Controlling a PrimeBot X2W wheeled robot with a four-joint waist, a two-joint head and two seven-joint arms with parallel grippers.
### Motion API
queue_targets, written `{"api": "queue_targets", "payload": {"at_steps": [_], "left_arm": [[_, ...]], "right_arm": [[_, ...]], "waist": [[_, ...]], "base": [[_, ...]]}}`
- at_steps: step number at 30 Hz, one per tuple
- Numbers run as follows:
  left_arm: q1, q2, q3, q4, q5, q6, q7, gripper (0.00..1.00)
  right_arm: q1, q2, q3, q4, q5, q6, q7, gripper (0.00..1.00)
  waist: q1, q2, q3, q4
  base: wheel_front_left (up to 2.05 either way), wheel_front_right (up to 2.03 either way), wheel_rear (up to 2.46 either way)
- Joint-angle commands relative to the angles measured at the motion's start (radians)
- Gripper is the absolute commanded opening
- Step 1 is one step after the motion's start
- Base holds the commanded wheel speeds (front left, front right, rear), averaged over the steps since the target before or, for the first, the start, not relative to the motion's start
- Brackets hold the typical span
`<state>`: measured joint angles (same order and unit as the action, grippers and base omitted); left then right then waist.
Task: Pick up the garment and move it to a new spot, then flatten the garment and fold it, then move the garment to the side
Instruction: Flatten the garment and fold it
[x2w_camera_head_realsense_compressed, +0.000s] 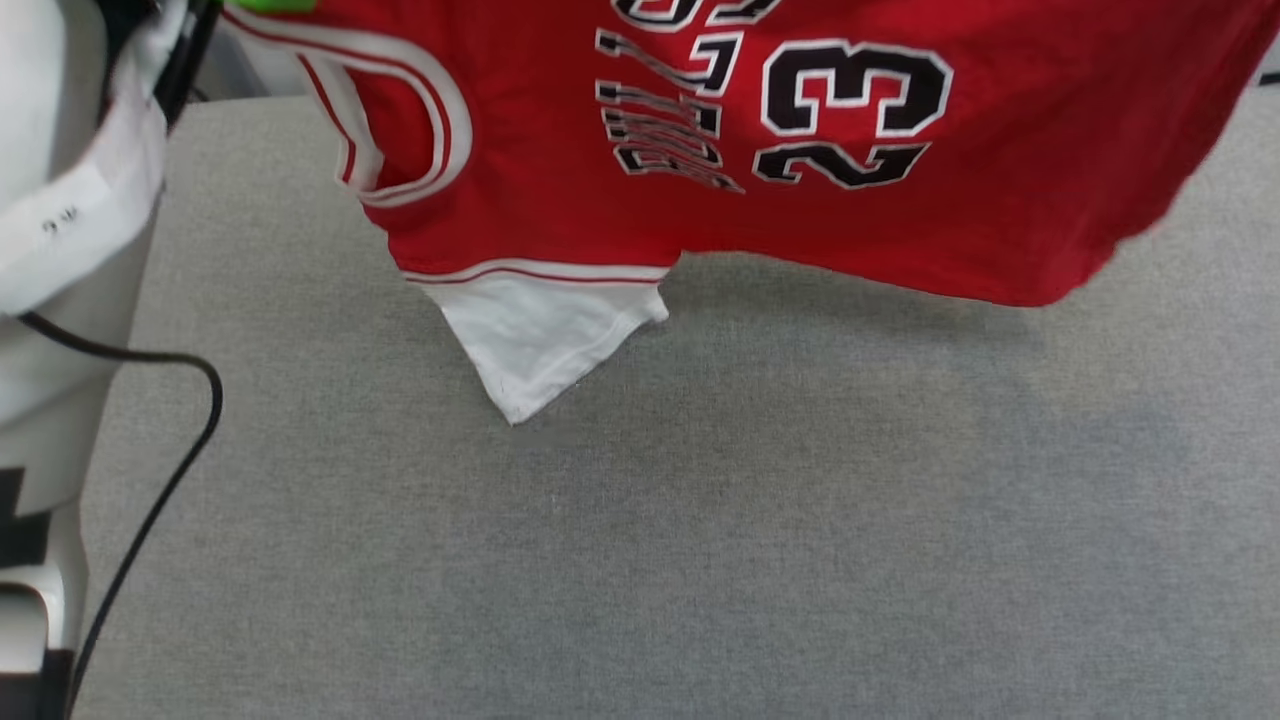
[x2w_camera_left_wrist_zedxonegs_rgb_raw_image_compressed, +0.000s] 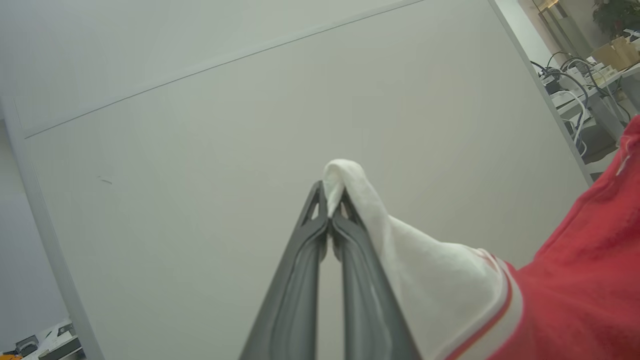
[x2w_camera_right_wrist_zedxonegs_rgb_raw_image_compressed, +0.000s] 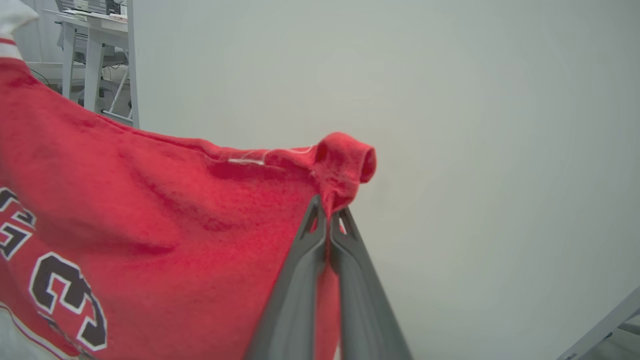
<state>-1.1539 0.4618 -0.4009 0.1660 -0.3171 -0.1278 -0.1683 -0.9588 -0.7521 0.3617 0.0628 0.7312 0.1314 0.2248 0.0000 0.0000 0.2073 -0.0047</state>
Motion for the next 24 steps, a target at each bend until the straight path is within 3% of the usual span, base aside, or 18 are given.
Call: {"api": "queue_targets", "payload": {"at_steps": [1, 10, 24], "left_arm": [[-0.04, 0.007, -0.01, 0.013, -0.017, -0.003, 0.007, 0.0], [-0.269, 0.014, -0.081, 0.113, 0.002, -0.003, 0.028, 0.0], [-0.592, -0.002, -0.041, 0.192, 0.022, 0.021, 0.068, 0.0]], "right_arm": [[-0.036, 0.008, -0.004, 0.014, -0.009, -0.001, 0.002, 0.0], [-0.294, 0.079, 0.022, 0.212, -0.052, -0.001, -0.025, 0.0], [-0.756, 0.219, 0.079, 0.58, -0.171, -0.001, -0.171, 0.0]], "waist": [[0.0, 0.0, 0.052, -0.006], [0.0, 0.0, 0.206, -0.036], [0.0, 0.0, 0.326, -0.062]], "base": [[0.0, 0.0, 0.0], [0.0, 0.0, 0.0], [0.0, 0.0, 0.0]]}}
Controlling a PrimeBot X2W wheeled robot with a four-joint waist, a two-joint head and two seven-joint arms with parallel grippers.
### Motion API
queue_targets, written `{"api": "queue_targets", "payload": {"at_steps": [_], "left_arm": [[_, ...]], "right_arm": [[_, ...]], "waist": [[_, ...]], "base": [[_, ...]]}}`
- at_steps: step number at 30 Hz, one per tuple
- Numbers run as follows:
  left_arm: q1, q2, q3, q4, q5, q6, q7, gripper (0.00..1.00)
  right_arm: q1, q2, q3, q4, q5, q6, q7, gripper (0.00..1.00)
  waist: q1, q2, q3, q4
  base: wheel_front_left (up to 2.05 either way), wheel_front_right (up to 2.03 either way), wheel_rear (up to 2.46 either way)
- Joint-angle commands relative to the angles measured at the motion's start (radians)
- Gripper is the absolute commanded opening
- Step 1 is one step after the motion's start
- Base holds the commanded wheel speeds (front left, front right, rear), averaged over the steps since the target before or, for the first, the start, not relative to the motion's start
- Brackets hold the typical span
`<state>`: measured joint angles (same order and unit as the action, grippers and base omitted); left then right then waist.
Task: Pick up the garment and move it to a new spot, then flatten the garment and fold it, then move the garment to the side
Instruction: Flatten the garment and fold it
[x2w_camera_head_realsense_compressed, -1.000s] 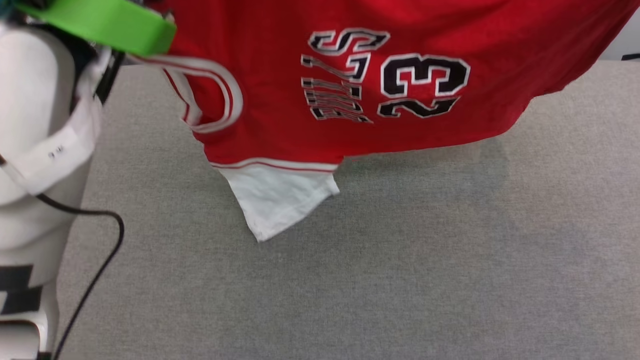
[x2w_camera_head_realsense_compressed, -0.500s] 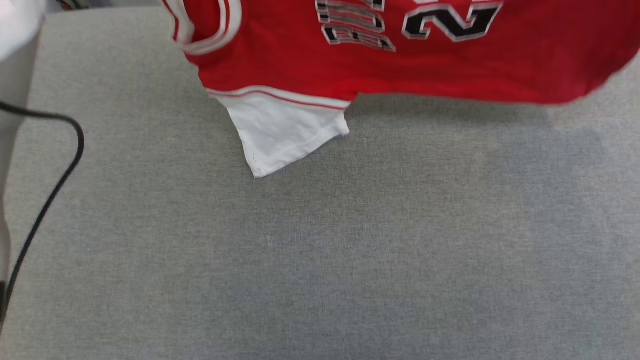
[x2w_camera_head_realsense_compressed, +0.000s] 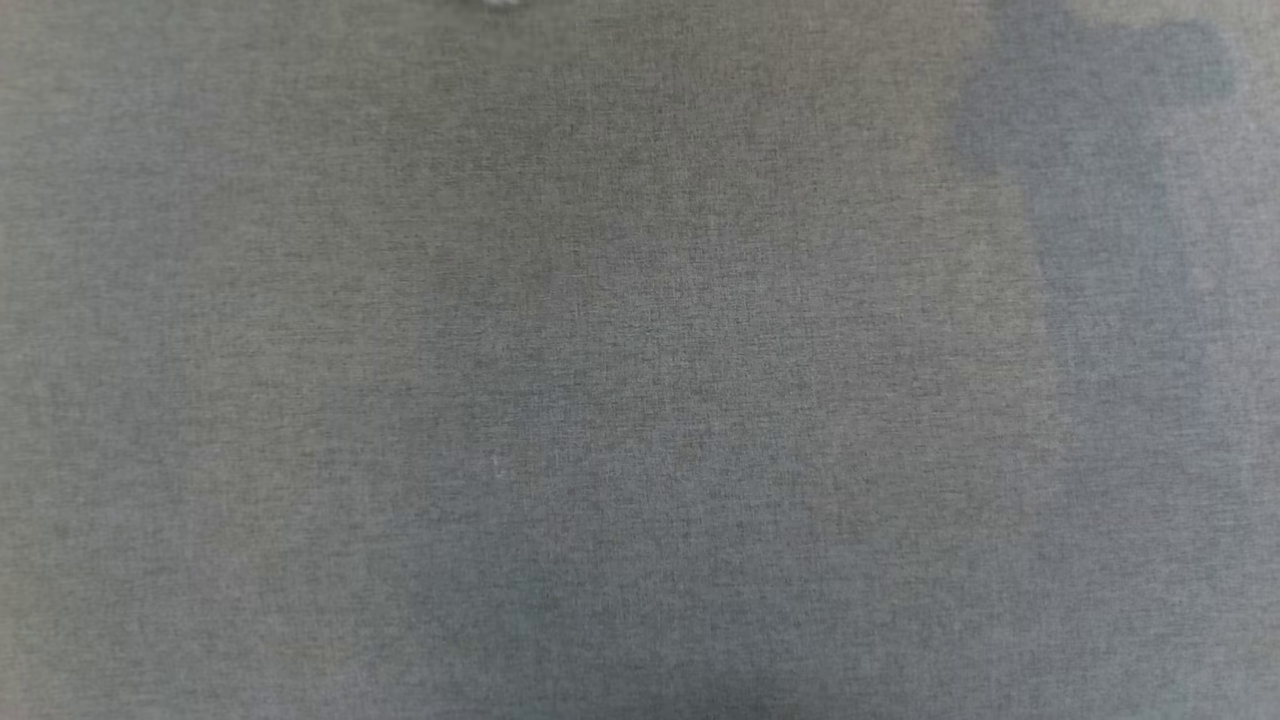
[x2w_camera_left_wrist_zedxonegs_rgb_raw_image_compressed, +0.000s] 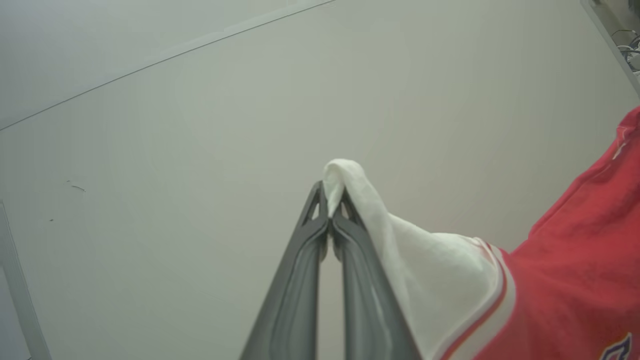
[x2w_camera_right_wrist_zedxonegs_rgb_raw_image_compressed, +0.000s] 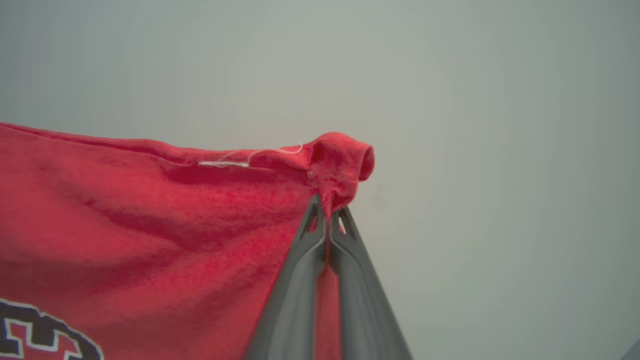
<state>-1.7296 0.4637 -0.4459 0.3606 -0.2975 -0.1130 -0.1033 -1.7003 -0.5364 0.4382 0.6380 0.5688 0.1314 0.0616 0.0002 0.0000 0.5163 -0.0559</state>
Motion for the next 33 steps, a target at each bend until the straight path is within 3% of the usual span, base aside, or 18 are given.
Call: {"api": "queue_targets", "payload": {"at_steps": [1, 9, 17, 25, 33], "left_arm": [[-0.028, -0.001, 0.005, -0.006, 0.004, 0.008, 0.007, 0.0], [-0.055, 0.027, 0.004, 0.021, -0.009, 0.003, 0.038, 0.0], [0.12, 0.052, -0.03, 0.16, -0.053, -0.008, -0.069, 0.0], [0.328, 0.06, -0.068, 0.2, -0.103, -0.014, -0.136, 0.0], [0.594, 0.053, -0.099, 0.113, -0.128, 0.004, -0.155, 0.0]], "right_arm": [[-0.04, 0.013, 0.008, 0.029, -0.014, -0.001, -0.022, 0.0], [-0.131, 0.077, 0.073, 0.198, -0.014, -0.001, -0.094, 0.0], [-0.009, 0.115, 0.203, 0.29, 0.081, -0.001, -0.193, 0.0], [0.203, 0.086, 0.321, 0.231, 0.187, -0.001, -0.271, 0.0], [0.421, 0.015, 0.448, 0.116, 0.281, -0.001, -0.292, 0.0]], "waist": [[-0.0002, 0.0, 0.021, -0.011], [-0.0002, 0.0, 0.067, -0.024], [-0.0002, 0.0, 0.076, -0.017], [-0.0002, 0.0, 0.003, -0.002], [-0.0002, 0.0, -0.098, 0.015]], "base": [[0.0, 0.0, 0.0], [0.0, 0.0, 0.0], [0.0, 0.0, 0.0], [0.0, 0.0, 0.0], [0.0, 0.0, 0.0]]}}
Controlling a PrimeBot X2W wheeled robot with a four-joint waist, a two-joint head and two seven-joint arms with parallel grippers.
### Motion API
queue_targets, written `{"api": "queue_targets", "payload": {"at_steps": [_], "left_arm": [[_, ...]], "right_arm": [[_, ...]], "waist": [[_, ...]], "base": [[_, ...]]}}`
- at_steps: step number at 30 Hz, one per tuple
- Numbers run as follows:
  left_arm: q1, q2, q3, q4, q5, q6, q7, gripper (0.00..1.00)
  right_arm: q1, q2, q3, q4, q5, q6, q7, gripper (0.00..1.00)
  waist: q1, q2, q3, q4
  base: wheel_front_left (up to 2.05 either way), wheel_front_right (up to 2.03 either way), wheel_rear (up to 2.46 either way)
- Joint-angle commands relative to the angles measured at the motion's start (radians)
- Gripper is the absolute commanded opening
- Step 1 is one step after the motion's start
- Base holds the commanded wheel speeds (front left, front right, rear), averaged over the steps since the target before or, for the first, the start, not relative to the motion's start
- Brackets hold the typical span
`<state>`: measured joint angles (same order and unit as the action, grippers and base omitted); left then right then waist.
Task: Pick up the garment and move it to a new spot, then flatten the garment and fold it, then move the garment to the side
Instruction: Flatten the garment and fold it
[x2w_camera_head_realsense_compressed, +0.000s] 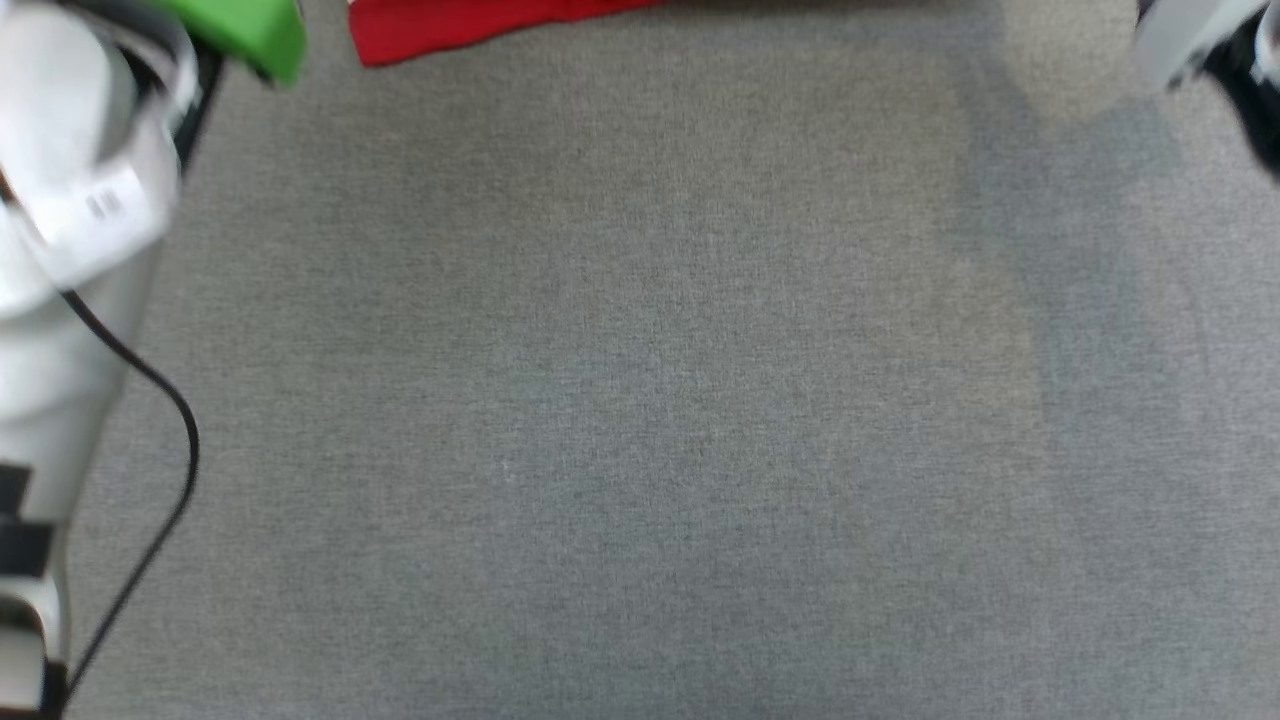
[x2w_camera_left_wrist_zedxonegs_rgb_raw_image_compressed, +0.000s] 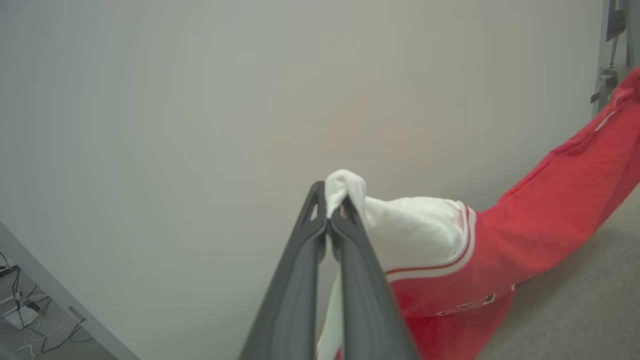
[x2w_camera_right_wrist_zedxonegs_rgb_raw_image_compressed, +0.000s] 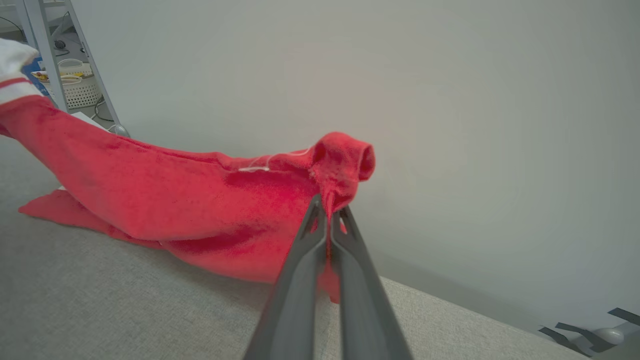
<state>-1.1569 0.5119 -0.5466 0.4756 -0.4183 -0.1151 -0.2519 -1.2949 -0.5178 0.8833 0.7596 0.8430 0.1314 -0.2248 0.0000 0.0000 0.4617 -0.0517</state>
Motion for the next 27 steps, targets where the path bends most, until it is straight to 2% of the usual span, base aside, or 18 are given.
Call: {"api": "queue_targets", "payload": {"at_steps": [1, 12, 19, 27], "left_arm": [[0.065, 0.008, 0.003, -0.012, -0.012, 0.011, -0.008, 0.0], [0.548, 0.043, 0.051, -0.188, -0.043, 0.069, -0.01, 0.0], [0.851, 0.067, 0.046, -0.28, -0.064, 0.109, -0.01, 0.0], [1.101, 0.074, 0.01, -0.365, -0.136, 0.15, 0.04, 0.0]], "right_arm": [[0.048, -0.014, 0.016, -0.018, 0.021, -0.001, -0.009, 0.0], [0.344, -0.109, 0.165, -0.138, 0.099, -0.001, -0.019, 0.0], [0.543, -0.176, 0.184, -0.228, 0.131, -0.001, -0.031, 0.0], [0.774, -0.24, 0.161, -0.306, 0.139, -0.001, -0.035, 0.0]], "waist": [[0.0, 0.0, -0.062, 0.013], [0.0, 0.0, -0.217, 0.037], [0.0, 0.0, -0.318, 0.054], [0.0, 0.0, -0.394, 0.061]], "base": [[0.0, 0.0, 0.0], [0.0, 0.0, 0.0], [0.0, 0.0, 0.0], [0.0, 0.0, 0.0]]}}
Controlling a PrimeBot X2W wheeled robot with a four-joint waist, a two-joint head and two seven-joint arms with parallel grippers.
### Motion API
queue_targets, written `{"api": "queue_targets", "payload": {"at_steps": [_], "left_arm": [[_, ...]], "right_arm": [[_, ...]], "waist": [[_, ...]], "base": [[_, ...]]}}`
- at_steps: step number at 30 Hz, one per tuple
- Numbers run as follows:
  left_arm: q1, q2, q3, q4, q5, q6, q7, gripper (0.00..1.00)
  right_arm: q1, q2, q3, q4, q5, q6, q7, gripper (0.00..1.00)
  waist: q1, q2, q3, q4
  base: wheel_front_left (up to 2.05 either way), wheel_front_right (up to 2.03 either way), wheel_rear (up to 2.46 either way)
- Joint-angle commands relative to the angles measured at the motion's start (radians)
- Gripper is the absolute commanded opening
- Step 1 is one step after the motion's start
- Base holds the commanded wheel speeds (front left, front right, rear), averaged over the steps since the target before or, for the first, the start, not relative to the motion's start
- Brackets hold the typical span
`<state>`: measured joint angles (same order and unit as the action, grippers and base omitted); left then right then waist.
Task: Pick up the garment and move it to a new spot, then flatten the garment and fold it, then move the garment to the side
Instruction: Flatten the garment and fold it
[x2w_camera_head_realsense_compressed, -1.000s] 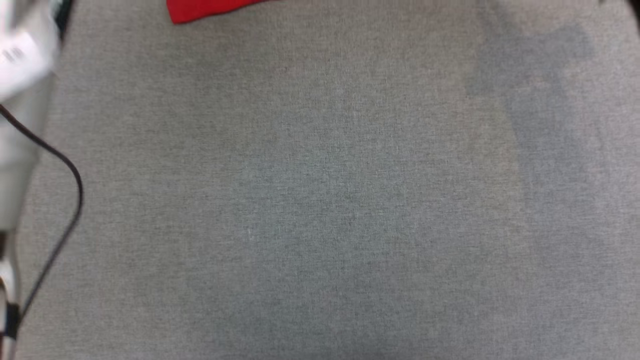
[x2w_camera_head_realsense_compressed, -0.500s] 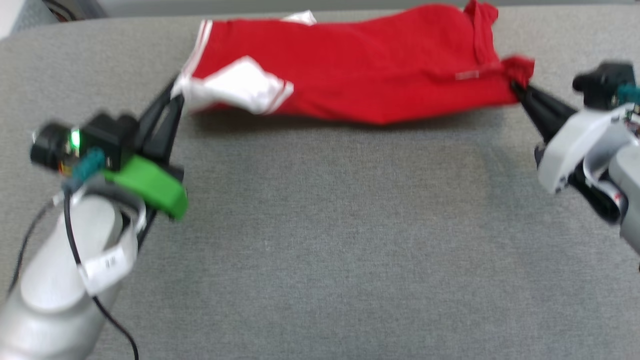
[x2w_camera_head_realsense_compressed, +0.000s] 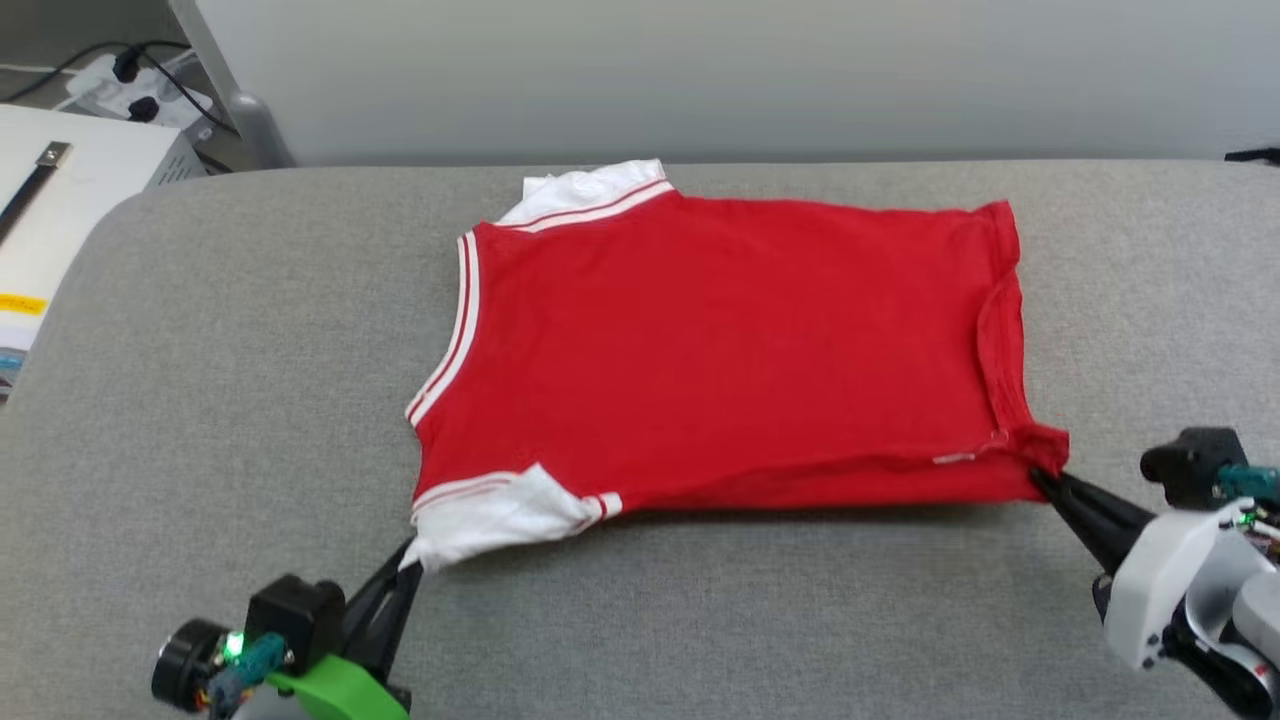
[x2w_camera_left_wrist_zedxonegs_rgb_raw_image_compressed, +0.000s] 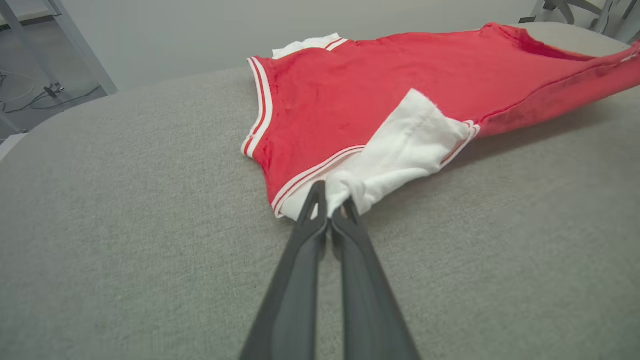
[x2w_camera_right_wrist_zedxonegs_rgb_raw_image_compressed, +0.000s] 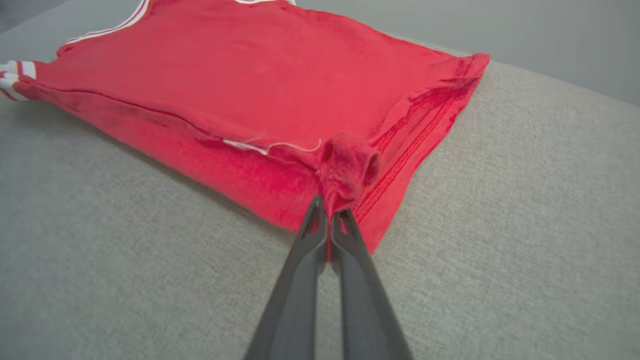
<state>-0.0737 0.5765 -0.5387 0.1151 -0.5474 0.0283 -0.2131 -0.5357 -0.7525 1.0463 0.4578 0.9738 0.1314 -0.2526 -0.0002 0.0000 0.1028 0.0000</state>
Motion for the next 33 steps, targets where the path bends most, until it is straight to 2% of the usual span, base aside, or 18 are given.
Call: {"api": "queue_targets", "payload": {"at_steps": [1, 7, 17, 20, 24, 33], "left_arm": [[0.044, 0.014, -0.001, -0.015, -0.014, 0.011, 0.009, 0.0], [0.199, 0.018, -0.04, -0.078, -0.102, -0.001, 0.076, 0.0], [0.294, 0.041, -0.083, -0.131, -0.175, -0.018, 0.176, 0.0], [0.276, 0.041, -0.088, -0.126, -0.153, -0.017, 0.166, 0.0], [0.211, 0.034, -0.091, -0.107, -0.113, -0.034, 0.143, 0.0], [-0.029, 0.025, -0.095, -0.05, -0.018, -0.1, 0.114, 0.0]], "right_arm": [[0.037, -0.012, -0.005, -0.011, 0.007, -0.001, -0.007, 0.0], [0.199, -0.053, -0.029, -0.061, 0.018, -0.001, -0.008, 0.0], [0.373, -0.113, -0.119, -0.122, 0.02, -0.001, 0.018, 0.0], [0.392, -0.115, -0.154, -0.138, 0.007, -0.001, 0.026, 0.0], [0.406, -0.086, -0.216, -0.146, -0.006, -0.001, 0.026, 0.0], [0.393, -0.037, -0.335, -0.174, -0.045, -0.001, 0.04, 0.0]], "waist": [[0.0002, 0.0, -0.04, 0.008], [0.0002, 0.0, -0.084, 0.014], [0.0002, 0.0, -0.1, 0.019], [0.0002, 0.0, -0.1, 0.02], [0.0002, 0.0, -0.097, 0.025], [0.0002, 0.0, -0.05, 0.011]], "base": [[0.0, 0.0, 0.0], [0.0, 0.0, 0.0], [0.0, 0.0, 0.0], [0.0, 0.0, 0.0], [0.0, 0.0, 0.0], [0.0, 0.0, 0.0]]}}
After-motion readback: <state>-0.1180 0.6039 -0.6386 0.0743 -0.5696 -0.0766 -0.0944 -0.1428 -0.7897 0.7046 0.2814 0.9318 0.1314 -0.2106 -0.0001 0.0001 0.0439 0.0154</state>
